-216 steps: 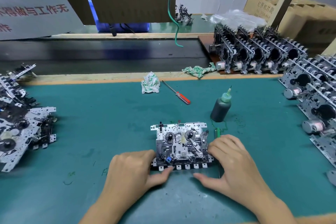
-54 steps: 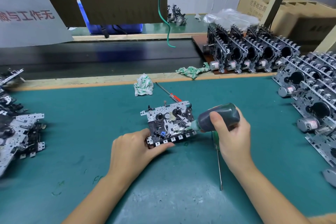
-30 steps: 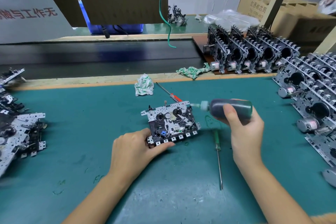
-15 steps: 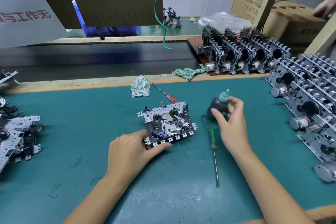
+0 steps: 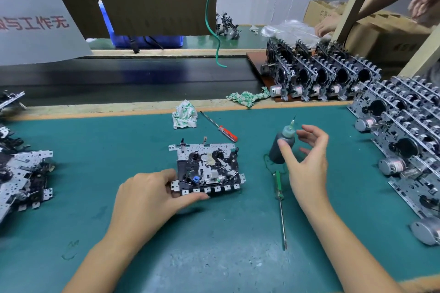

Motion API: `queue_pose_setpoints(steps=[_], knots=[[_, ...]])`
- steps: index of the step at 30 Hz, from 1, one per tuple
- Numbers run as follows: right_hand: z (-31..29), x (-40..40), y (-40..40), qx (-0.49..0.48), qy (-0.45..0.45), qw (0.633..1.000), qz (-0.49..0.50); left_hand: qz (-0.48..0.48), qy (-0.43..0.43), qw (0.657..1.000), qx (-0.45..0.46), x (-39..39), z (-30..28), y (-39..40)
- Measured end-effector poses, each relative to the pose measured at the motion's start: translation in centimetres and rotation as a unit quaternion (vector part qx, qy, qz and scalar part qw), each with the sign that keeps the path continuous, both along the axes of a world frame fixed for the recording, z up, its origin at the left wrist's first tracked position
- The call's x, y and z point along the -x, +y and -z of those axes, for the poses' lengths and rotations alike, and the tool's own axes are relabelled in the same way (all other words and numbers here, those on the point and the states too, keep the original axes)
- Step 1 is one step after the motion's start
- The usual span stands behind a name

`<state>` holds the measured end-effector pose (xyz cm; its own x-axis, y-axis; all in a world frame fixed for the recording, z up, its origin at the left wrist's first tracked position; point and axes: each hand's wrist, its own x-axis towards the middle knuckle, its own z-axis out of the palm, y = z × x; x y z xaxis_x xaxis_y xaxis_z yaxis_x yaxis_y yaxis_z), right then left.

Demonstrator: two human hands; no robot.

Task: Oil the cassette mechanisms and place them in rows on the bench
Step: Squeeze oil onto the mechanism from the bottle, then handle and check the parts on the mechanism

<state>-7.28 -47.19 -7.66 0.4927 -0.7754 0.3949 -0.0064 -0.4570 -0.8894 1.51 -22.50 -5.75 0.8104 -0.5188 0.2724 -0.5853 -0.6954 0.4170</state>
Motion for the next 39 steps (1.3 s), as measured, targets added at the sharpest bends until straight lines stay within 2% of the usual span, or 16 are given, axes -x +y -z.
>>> queue_pose_setpoints(steps=[2,4,9,12,16,21,26,29,34,39], knots=[[-0.5,0.4,0.4,0.059,-0.049,0.997,0.013,-0.006,-0.011,0.998,-0.067,-0.5,-1.0,1.4],[-1.0,0.7,1.1,0.096,-0.077,0.992,-0.02,0.01,-0.062,0.991,-0.12,-0.9,-2.5,2.6],[-0.9,0.9,2.7,0.127,-0.015,0.981,-0.149,0.122,-0.165,0.968,-0.143,-0.6,-6.1,2.4],[-0.8,0.9,2.9,0.073,0.006,0.976,-0.203,0.193,-0.213,0.948,-0.138,0.7,-7.0,0.2],[-1.2,1.0,2.6,-0.074,-0.027,0.962,-0.261,0.273,-0.19,0.939,-0.089,2.8,-6.3,-3.5],[-1.7,1.0,2.1,-0.127,-0.011,0.964,-0.235,0.345,-0.164,0.923,-0.042,3.5,-3.1,-6.7],[-1.9,1.1,1.3,-0.158,0.078,0.962,-0.207,0.309,-0.077,0.948,-0.03,2.3,0.0,-6.7],[-2.2,1.1,1.1,-0.221,0.11,0.947,-0.206,0.292,-0.071,0.954,-0.017,2.1,0.5,-6.4],[-2.8,1.1,0.7,-0.277,0.105,0.934,-0.197,0.293,-0.032,0.955,0.023,2.7,0.6,-6.1],[-2.8,1.3,0.9,-0.289,0.096,0.915,-0.265,0.311,-0.065,0.948,-0.029,1.6,-0.6,-5.2]])
